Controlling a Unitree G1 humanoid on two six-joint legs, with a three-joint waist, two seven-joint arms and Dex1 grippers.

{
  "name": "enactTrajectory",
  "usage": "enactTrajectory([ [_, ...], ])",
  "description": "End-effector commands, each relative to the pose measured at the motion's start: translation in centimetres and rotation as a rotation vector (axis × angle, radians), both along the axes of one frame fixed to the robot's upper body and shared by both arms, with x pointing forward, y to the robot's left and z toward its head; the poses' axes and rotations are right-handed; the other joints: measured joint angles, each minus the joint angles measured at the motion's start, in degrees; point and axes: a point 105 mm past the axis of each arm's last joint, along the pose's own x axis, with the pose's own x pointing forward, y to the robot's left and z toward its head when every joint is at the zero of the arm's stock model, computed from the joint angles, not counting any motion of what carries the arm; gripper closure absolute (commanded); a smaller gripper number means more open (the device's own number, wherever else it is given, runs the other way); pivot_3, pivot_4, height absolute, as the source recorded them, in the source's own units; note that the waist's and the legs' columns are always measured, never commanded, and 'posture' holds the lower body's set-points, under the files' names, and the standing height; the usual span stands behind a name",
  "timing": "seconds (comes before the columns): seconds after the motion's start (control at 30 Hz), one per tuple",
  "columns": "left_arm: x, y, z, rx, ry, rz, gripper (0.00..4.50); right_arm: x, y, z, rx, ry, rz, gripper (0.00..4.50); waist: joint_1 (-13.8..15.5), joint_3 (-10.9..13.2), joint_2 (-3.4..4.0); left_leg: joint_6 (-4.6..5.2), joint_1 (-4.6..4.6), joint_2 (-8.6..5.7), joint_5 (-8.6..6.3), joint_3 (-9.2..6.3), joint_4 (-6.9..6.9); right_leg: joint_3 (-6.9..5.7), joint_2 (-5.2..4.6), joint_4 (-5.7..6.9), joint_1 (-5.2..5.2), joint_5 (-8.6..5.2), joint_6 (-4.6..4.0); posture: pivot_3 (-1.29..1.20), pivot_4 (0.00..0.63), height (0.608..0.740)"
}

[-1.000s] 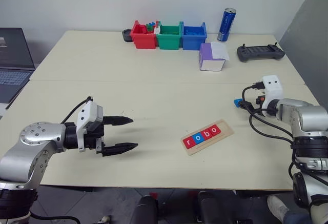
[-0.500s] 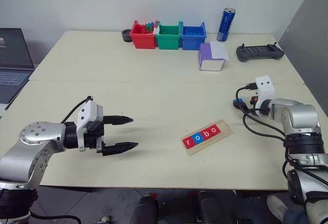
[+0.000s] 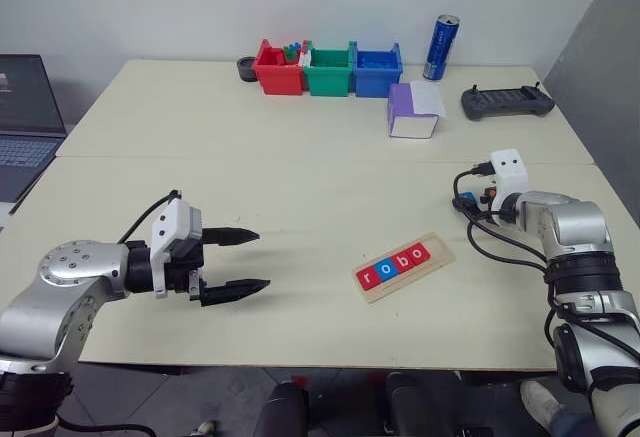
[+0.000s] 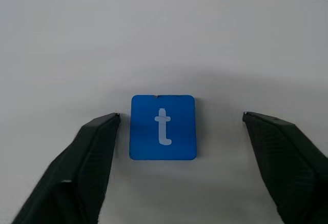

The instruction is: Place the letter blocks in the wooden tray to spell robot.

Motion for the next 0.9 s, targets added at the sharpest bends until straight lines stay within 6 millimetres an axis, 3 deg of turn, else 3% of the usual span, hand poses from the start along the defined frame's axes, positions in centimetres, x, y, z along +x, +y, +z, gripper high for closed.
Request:
enactTrajectory([
  [0.03,-0.14,0.21,1.06,0.009,-0.051,0.006,0.0,0.07,-0.18,1.1,-0.017,-0.033,0.002,1.66,0.0,0.0,0.0,0.0,0.0,0.0,0.0,0.0,0.0,0.0,0.0,0.0,0.0,0.0,0.0,0.0,0.15,0.74],
  [0.17,-0.19,0.33,1.07,0.011,-0.05,0.009,0.0,-0.33,-0.29,0.65,-0.016,-0.013,0.001,3.04,0.0,0.0,0.0,0.0,0.0,0.0,0.0,0.0,0.0,0.0,0.0,0.01,0.0,0.0,0.0,0.0,0.15,0.74],
  [0.9,0.03,0.01,1.18,0.007,-0.049,-0.007,0.0,-0.73,-0.34,0.71,-0.021,-0.008,-0.005,3.04,0.0,0.0,0.0,0.0,0.0,0.0,0.0,0.0,0.0,0.0,0.0,0.0,0.0,0.0,0.0,0.0,0.15,0.74],
])
